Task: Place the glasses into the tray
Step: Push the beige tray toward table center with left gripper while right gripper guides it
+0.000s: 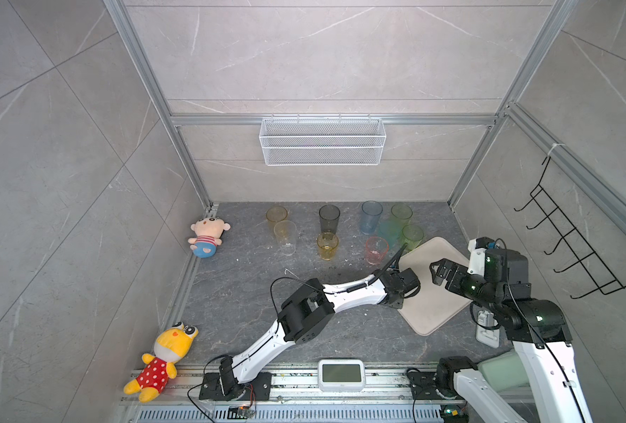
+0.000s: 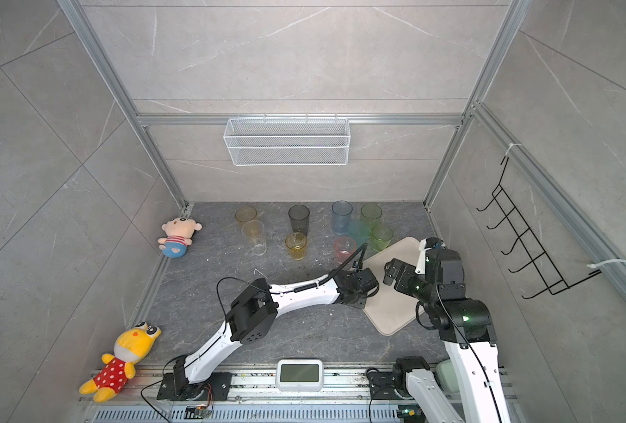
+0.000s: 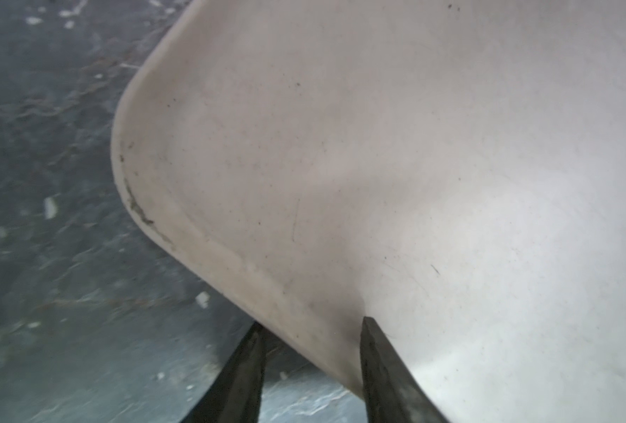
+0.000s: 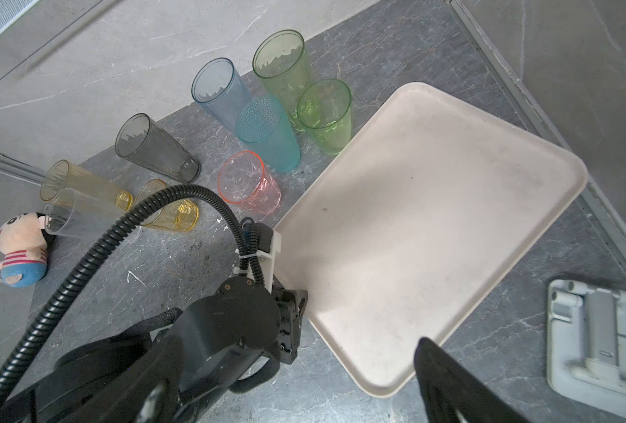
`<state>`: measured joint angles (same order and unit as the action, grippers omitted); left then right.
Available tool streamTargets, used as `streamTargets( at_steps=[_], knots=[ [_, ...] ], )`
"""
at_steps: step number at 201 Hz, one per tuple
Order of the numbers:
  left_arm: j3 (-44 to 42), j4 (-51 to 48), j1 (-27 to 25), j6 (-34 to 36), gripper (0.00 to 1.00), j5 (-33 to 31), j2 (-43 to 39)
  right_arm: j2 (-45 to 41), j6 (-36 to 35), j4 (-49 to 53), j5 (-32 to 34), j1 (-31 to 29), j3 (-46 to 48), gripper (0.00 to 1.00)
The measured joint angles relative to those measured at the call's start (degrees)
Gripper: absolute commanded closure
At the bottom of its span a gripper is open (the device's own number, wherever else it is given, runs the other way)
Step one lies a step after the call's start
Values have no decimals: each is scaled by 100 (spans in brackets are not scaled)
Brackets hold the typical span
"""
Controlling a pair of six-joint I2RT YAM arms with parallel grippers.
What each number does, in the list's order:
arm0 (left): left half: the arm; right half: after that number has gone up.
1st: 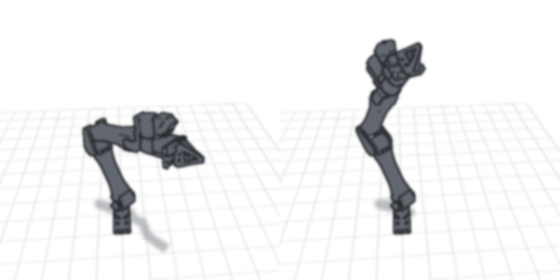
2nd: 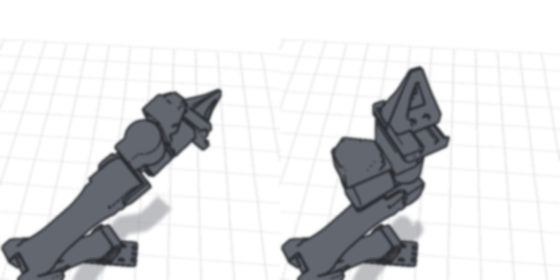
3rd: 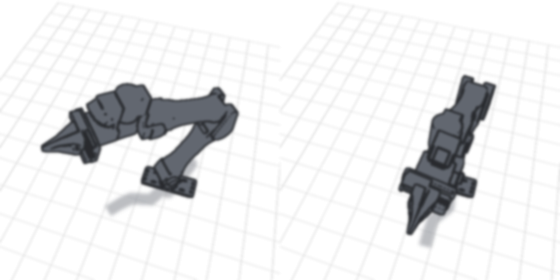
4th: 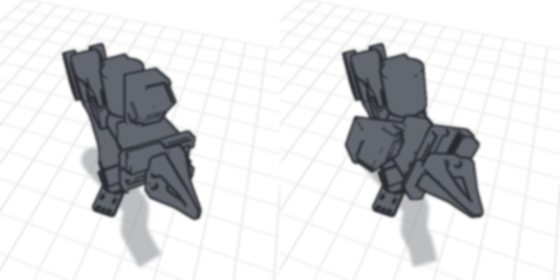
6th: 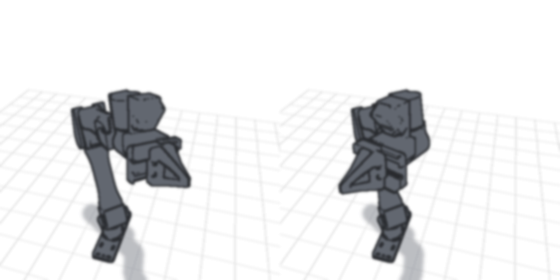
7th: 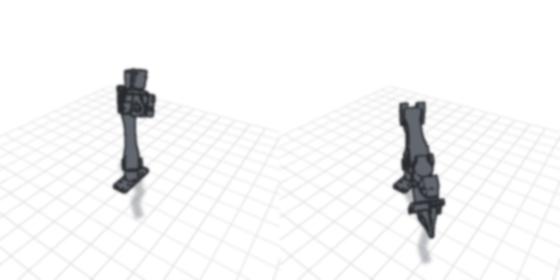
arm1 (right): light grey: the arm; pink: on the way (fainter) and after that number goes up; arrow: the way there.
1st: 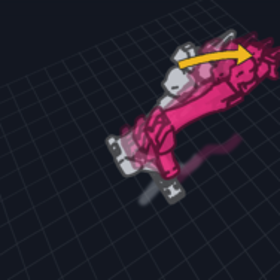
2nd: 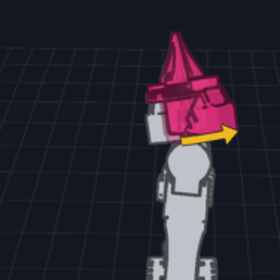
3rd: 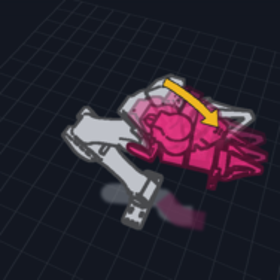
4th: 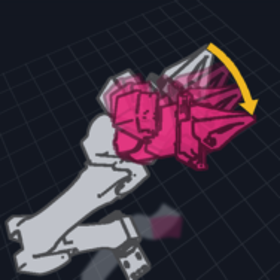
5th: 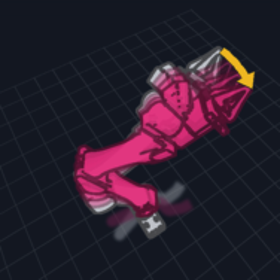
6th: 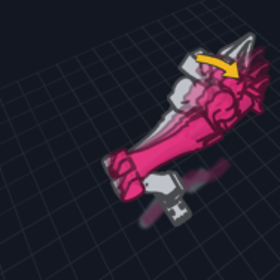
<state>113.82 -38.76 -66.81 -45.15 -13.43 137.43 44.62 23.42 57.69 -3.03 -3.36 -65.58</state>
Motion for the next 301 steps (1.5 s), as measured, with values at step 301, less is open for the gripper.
streamTargets(
  at_steps=[301],
  knots=[
    [-5480, 1567, 2656, 555, 98, 518, -3683, 168, 208, -162, -907, 0, 260, 3]
  ],
)
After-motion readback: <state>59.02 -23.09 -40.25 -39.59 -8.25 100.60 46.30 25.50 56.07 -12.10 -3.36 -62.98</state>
